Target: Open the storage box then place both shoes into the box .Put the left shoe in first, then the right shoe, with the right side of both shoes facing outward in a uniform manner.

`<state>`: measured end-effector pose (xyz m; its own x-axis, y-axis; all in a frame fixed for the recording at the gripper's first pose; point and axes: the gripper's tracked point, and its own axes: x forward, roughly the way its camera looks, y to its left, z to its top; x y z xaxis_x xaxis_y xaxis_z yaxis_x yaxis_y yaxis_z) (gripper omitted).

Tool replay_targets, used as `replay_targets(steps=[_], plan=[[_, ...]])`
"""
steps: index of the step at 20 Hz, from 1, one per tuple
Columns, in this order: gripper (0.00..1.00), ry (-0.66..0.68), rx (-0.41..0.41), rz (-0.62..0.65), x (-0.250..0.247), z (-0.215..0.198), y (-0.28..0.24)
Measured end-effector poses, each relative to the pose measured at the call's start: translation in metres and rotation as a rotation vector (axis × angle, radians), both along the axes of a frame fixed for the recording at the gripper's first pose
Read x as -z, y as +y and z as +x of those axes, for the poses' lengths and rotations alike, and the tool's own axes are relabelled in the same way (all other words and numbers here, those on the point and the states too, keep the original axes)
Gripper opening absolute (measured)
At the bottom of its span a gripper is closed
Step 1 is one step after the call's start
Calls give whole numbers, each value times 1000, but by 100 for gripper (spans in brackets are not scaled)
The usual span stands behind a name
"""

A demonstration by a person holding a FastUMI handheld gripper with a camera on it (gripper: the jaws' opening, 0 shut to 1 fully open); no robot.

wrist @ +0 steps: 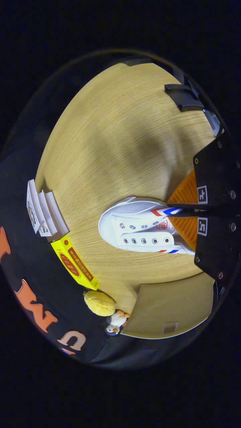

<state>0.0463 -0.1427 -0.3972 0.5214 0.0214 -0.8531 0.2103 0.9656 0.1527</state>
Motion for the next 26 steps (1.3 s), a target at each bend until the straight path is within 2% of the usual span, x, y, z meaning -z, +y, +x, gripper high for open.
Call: replay_targets(steps=[7,12,17,21,26], plan=[[0,-118,-1,146,-52,0,46],[0,-202,-57,149,-120,-4,99],[0,-254,-146,159,-171,-15,184],[0,-250,-217,143,-168,-24,253],[0,-167,-218,86,-116,-30,298]])
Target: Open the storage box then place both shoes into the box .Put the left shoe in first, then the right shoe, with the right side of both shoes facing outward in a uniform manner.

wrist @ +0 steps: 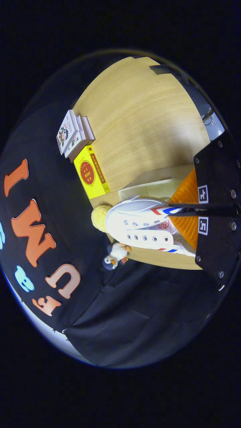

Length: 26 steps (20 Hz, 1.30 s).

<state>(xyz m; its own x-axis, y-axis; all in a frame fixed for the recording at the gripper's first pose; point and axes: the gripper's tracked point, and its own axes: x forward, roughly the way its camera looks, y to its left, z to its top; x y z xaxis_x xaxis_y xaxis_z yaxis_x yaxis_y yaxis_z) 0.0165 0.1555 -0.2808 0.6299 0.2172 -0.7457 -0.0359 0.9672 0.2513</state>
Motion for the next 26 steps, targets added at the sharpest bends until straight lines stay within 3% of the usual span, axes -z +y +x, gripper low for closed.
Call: replay_targets(steps=[7,9,11,14,16,17,18,19,21,26], plan=[[0,63,61,-253,62,5,-20],[0,90,68,-271,76,5,-22],[7,112,55,-260,75,-2,-12],[24,12,-21,-228,25,6,8],[49,-86,-85,-255,-19,14,13],[71,-136,-107,-277,-40,17,11],[77,-182,-119,-300,-61,20,7],[89,-230,-123,-316,-79,23,4],[98,-303,-126,-340,-114,26,-4],[98,-448,-124,-361,-187,30,-27]])
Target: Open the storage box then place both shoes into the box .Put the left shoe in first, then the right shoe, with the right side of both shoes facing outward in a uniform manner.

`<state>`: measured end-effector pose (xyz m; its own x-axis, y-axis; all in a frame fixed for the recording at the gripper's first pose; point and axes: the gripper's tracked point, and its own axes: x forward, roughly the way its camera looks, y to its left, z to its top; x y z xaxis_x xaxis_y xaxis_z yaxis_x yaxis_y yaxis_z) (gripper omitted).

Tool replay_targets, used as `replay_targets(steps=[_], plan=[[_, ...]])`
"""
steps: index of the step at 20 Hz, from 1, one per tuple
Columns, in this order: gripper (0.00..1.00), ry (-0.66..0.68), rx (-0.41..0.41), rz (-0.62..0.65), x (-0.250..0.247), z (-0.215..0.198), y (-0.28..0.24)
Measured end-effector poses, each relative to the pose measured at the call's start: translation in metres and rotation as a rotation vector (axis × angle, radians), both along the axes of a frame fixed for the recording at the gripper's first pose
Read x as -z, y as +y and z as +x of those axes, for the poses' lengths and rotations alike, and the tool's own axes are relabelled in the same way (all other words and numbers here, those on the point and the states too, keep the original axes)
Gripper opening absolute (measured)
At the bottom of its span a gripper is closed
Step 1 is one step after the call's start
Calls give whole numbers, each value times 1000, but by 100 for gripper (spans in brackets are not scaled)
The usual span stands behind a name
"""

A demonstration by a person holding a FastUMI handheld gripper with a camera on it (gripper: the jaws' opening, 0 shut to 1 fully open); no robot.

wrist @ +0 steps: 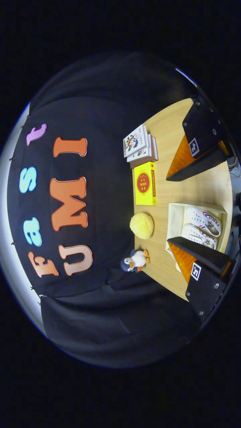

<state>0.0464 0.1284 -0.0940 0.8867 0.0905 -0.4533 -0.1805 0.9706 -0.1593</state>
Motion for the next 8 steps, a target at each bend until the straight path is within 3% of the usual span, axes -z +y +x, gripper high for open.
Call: replay_targets(steps=[8], plan=[[98,-114,34,16,-52,19,-59]])
